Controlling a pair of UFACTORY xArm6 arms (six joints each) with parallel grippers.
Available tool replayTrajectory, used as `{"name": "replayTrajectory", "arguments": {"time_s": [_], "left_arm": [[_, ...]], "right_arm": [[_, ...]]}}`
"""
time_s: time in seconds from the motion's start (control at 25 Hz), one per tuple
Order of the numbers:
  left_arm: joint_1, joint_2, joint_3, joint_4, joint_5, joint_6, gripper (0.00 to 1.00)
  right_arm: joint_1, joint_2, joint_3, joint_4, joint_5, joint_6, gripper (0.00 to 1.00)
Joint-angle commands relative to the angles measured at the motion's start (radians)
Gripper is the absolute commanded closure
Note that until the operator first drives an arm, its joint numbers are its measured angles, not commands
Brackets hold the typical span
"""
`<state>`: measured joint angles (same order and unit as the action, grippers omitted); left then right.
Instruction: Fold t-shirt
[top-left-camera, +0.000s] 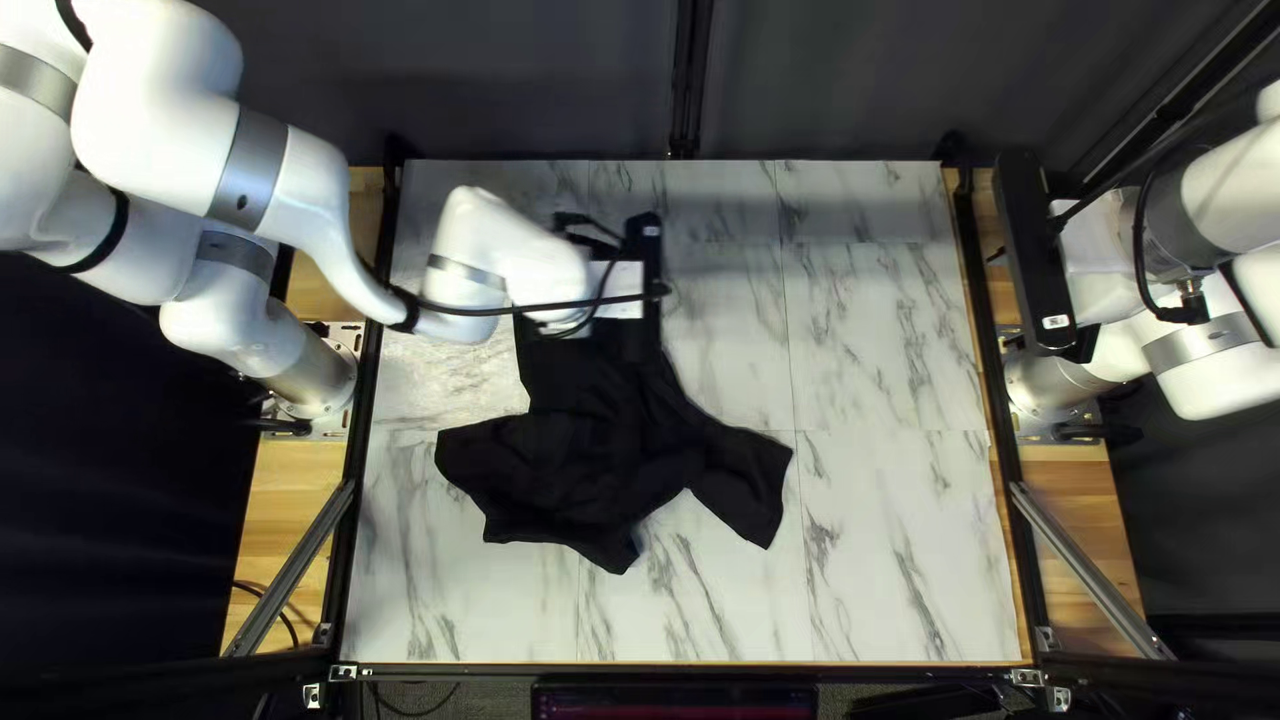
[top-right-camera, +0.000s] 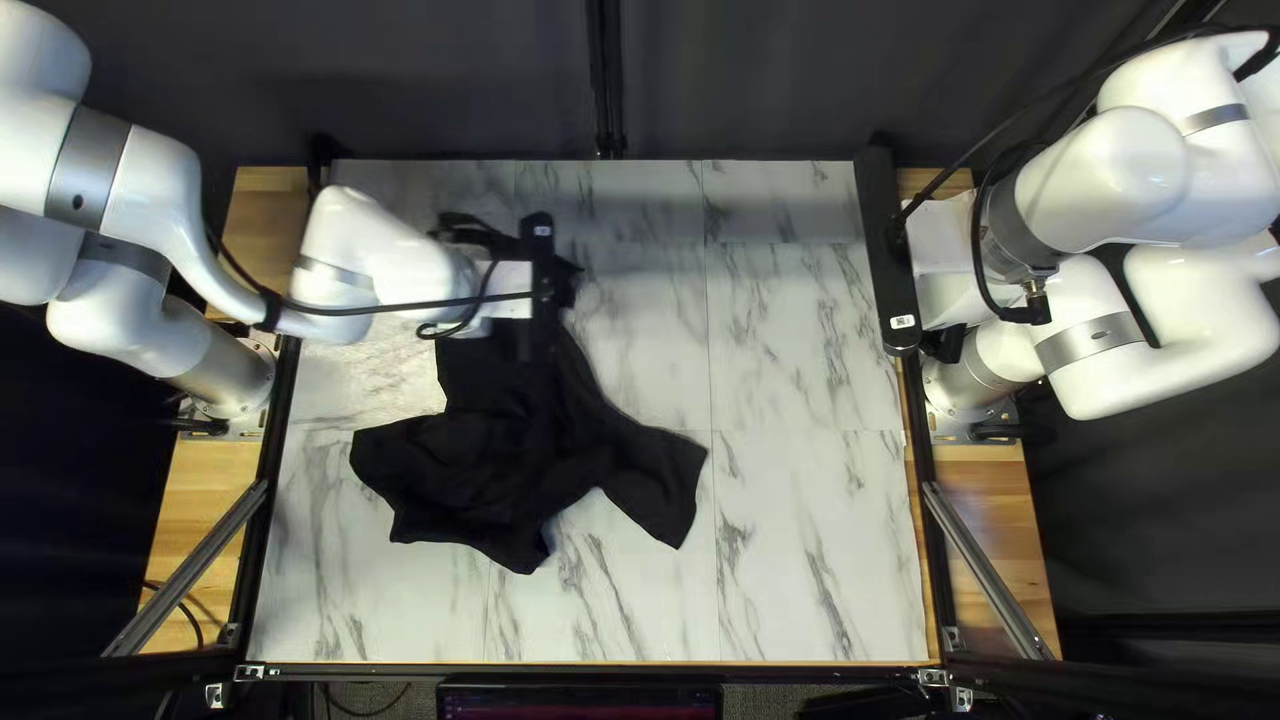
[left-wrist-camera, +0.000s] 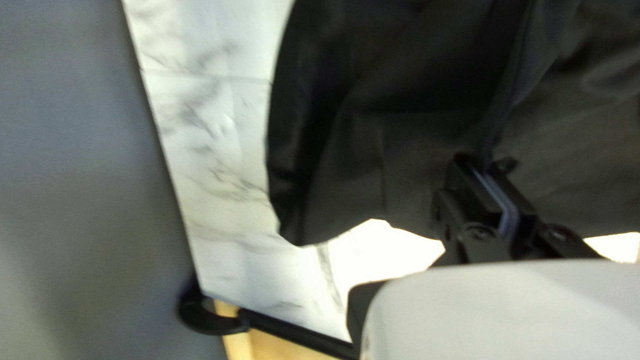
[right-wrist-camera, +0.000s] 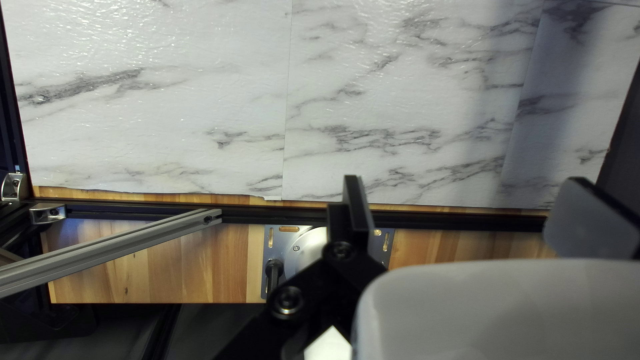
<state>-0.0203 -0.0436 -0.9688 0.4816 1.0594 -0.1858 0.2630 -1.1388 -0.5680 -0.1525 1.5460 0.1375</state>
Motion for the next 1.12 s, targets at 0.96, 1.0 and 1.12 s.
{"name": "replayTrajectory", "arguments": {"time_s": [0.96, 1.0, 1.12], "left_arm": [[-0.560, -0.137, -0.248, 0.082, 0.754, -0.260, 1.00], [-0.554, -0.121, -0.263, 0.089, 0.747, -0.250, 1.00], [-0.509, -0.084, -0.289, 0.114, 0.681, -0.198, 1.00]], "right_arm": [[0.000, 0.000, 0.000, 0.000, 0.000, 0.000, 0.00], [0.000, 0.000, 0.000, 0.000, 0.000, 0.000, 0.00], [0.000, 0.000, 0.000, 0.000, 0.000, 0.000, 0.00]]}}
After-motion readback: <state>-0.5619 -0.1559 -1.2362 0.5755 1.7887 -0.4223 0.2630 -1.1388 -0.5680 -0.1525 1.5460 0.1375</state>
